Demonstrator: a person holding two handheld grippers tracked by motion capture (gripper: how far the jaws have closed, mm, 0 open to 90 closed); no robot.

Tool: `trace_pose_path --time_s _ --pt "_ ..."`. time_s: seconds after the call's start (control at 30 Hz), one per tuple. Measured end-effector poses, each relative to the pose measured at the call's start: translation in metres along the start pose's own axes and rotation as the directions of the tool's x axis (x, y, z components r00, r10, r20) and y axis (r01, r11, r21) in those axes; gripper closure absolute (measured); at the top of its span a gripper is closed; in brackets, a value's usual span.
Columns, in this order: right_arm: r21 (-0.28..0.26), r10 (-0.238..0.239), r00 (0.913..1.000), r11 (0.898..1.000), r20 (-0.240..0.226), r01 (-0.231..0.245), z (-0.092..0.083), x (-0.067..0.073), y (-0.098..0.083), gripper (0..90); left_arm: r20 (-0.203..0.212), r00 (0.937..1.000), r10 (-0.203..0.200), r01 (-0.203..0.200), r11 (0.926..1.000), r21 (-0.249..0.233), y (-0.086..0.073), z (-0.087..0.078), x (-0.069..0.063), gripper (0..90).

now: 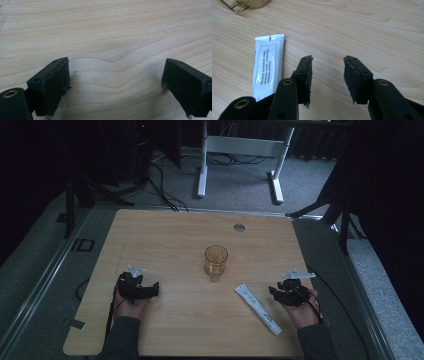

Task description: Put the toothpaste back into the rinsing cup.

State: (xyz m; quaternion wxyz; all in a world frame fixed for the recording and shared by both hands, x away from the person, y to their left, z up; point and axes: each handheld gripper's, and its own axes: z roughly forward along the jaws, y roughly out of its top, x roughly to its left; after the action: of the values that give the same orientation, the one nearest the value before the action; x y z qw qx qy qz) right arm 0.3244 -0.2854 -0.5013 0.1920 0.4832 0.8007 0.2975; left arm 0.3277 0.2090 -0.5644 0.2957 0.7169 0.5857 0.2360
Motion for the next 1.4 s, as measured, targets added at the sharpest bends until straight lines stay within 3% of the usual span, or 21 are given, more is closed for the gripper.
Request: trace_pose_path --time_s 1.0,1.4 --pt "0.047 -0.066 0.9963 0.997 -0.055 0.069 -0.004 0.016 0.016 58.6 0.0 1.0 0.0 0.0 1.0 0.0 0.0 0.0 0.0 8.3" --pt "0.067 -0.095 0.9941 0.993 -0.052 0.099 -0.005 0.021 0.022 59.0 0.0 1.0 0.0 0.0 1.0 0.0 0.0 0.0 0.0 8.3"
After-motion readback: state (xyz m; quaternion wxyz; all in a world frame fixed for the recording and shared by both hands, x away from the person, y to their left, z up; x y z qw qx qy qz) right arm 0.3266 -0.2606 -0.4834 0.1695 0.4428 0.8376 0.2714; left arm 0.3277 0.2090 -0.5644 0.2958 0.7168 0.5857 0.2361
